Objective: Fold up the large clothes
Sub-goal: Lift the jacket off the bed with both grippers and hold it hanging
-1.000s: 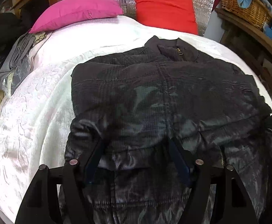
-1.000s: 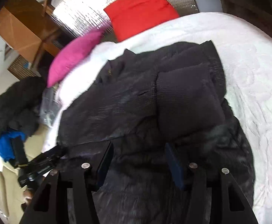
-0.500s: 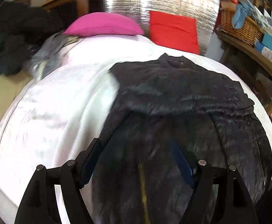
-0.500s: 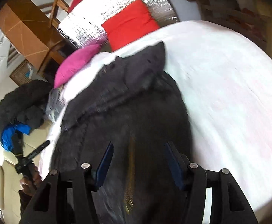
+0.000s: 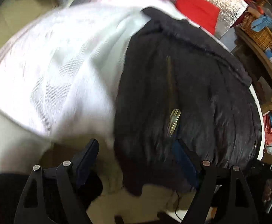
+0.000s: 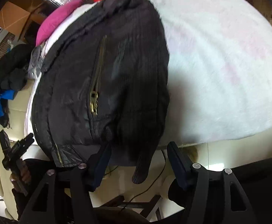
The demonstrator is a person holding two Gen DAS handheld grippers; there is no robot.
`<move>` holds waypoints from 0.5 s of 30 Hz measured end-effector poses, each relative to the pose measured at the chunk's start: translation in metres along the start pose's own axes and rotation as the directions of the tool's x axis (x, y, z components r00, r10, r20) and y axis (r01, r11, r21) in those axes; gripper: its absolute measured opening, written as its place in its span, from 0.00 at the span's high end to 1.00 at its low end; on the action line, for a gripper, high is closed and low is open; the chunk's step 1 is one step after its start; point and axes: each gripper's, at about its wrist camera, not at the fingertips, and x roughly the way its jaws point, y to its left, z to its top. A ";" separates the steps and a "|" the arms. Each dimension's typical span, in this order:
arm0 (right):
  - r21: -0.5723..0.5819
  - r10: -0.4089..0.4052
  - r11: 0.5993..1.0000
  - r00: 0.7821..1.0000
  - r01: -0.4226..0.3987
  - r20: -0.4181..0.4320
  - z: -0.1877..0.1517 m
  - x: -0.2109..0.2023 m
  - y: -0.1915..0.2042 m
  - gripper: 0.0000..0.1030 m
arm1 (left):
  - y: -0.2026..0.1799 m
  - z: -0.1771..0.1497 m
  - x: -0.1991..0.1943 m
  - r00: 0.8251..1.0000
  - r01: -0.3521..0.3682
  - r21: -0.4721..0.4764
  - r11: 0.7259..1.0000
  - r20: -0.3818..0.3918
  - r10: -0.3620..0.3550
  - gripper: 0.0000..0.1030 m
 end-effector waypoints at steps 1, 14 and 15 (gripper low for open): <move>0.005 0.006 1.000 1.000 -0.006 -0.007 0.000 0.004 0.000 0.32 | 0.004 -0.006 0.000 1.000 -0.002 -0.014 1.000 -0.010 0.001 0.19; 0.028 0.021 0.999 0.998 -0.019 -0.060 0.001 0.037 -0.002 0.29 | 0.003 -0.035 0.024 0.992 0.044 -0.071 0.997 -0.112 -0.052 0.18; 0.029 0.022 0.999 0.998 -0.020 -0.058 0.001 0.037 -0.002 0.29 | 0.000 -0.036 0.021 0.996 0.018 -0.052 0.998 -0.092 -0.023 0.18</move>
